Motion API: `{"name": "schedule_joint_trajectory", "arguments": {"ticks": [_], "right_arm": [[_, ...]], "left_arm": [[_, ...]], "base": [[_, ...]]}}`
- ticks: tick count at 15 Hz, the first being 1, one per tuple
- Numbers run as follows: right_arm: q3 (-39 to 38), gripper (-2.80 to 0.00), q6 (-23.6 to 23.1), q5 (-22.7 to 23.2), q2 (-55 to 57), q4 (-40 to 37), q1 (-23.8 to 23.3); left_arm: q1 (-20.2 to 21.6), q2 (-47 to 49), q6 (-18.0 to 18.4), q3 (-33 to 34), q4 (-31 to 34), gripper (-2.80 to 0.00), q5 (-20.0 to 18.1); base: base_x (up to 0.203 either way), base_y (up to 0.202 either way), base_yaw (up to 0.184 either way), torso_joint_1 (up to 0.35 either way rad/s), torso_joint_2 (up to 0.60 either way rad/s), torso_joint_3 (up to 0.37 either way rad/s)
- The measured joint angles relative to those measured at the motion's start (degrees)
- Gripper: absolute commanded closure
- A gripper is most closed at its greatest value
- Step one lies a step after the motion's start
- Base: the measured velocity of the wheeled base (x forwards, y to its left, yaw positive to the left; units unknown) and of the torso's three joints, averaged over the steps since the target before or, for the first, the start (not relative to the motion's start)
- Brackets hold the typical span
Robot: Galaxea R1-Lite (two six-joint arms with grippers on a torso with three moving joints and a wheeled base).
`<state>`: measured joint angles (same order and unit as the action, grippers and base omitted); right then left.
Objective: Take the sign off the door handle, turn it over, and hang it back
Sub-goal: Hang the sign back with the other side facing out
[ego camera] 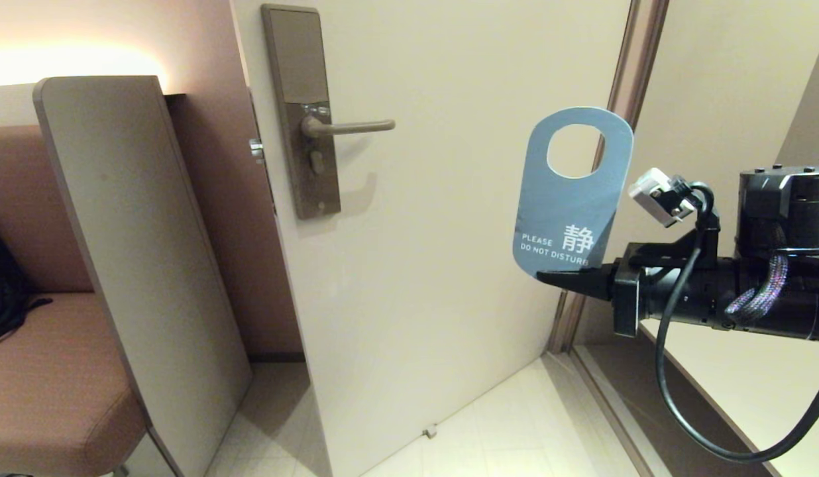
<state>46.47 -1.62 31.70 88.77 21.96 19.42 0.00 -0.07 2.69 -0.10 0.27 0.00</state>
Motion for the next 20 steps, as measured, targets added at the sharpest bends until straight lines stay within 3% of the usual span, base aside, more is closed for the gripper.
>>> {"name": "schedule_joint_trajectory", "arguments": {"ticks": [10,20], "right_arm": [[4.15,0.00,0.06,-0.10,2.88,-0.01,0.06],[17.16,0.00,-0.02,-2.28,13.60,-0.05,0.84]], "left_arm": [[0.00,-0.04,0.00,0.00,-0.02,0.00,0.00],[0.00,-0.04,0.05,0.00,0.00,0.00,0.00]], "base": [[0.000,0.000,0.000,0.000,0.00,0.000],[0.000,0.000,0.000,0.000,0.00,0.000]]}}
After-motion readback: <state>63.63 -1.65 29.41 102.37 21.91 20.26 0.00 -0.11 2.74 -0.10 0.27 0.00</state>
